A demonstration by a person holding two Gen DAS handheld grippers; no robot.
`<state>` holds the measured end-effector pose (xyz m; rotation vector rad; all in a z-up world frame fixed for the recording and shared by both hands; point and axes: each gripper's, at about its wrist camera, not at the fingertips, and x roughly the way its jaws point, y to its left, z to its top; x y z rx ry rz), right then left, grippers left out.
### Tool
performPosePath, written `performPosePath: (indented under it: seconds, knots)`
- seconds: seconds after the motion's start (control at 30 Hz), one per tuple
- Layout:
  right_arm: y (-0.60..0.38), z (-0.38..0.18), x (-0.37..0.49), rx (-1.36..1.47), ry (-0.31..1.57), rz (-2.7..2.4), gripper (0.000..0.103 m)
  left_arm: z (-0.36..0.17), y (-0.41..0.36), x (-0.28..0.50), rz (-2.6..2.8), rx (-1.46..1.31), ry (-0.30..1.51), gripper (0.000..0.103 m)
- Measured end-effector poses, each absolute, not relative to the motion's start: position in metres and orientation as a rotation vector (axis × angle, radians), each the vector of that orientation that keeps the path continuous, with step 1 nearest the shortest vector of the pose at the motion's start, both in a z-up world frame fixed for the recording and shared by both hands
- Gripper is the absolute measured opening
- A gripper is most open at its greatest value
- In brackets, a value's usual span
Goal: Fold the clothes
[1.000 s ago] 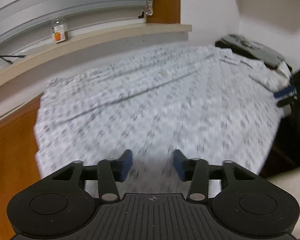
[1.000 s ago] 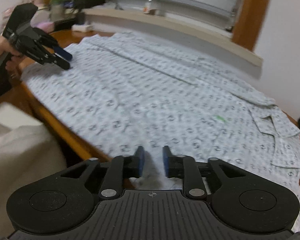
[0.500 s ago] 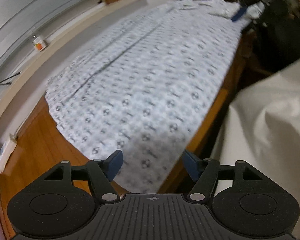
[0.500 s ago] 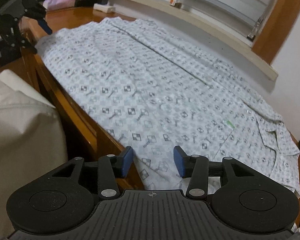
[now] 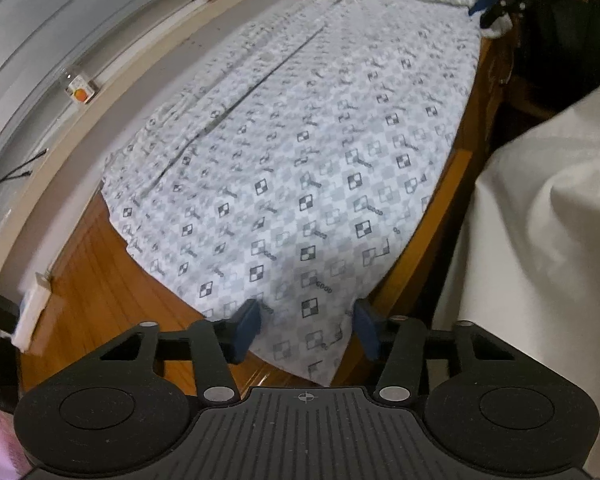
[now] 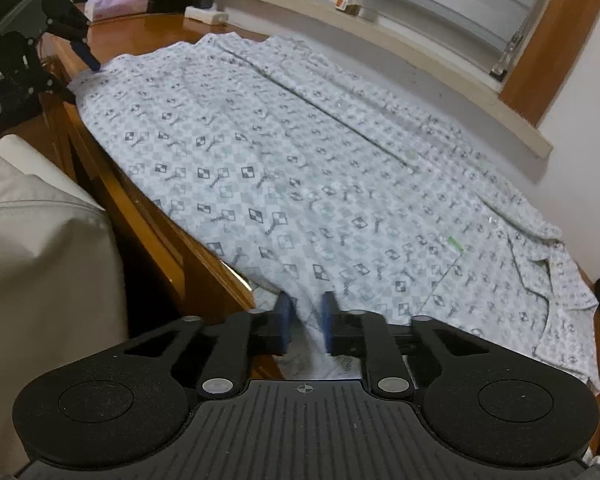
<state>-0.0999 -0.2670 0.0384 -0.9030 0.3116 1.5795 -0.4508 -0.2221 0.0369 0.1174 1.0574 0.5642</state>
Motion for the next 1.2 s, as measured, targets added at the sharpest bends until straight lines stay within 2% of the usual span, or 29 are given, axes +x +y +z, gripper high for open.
performPosePath:
  seconds: [0.1,0.13,0.2,0.27,0.4,0.7,0.9,1.0,1.1,1.2]
  knots:
    - [-0.269,0.043,-0.100,-0.881,0.283,1.575,0.005,0.043,-0.218,-0.454,0.567,0.090,1.027,0.032]
    - [-0.269,0.044,-0.100,-0.876,0.278,1.576,0.005,0.044,-0.217,-0.455,0.570,0.086,1.019,0.023]
    - [-0.268,0.046,-0.101,-0.870,0.262,1.571,0.005,0.046,-0.217,-0.456,0.573,0.082,1.004,0.017]
    - [-0.267,0.047,-0.100,-0.861,0.245,1.564,0.005,0.049,-0.218,-0.457,0.575,0.081,0.986,0.006]
    - [-0.261,0.053,-0.097,-0.840,0.212,1.552,0.004,0.058,-0.215,-0.461,0.609,0.098,0.943,0.005]
    - [-0.217,0.081,-0.083,-0.788,0.089,1.507,0.003,0.094,-0.148,-0.454,0.689,0.049,0.822,0.004]
    - [-0.146,0.067,-0.074,-0.867,0.024,1.420,0.003,0.115,-0.101,-0.449,0.732,0.002,0.747,0.004]
    - [-0.119,0.059,-0.066,-0.870,0.035,1.379,0.003,0.106,-0.069,-0.440,0.735,-0.051,0.758,0.004]
    - [-0.099,0.048,-0.060,-0.881,0.077,1.334,0.004,0.085,-0.045,-0.431,0.744,-0.109,0.808,0.011]
    - [-0.086,0.037,-0.057,-0.901,0.117,1.296,0.011,0.068,-0.041,-0.432,0.789,-0.137,0.822,0.018]
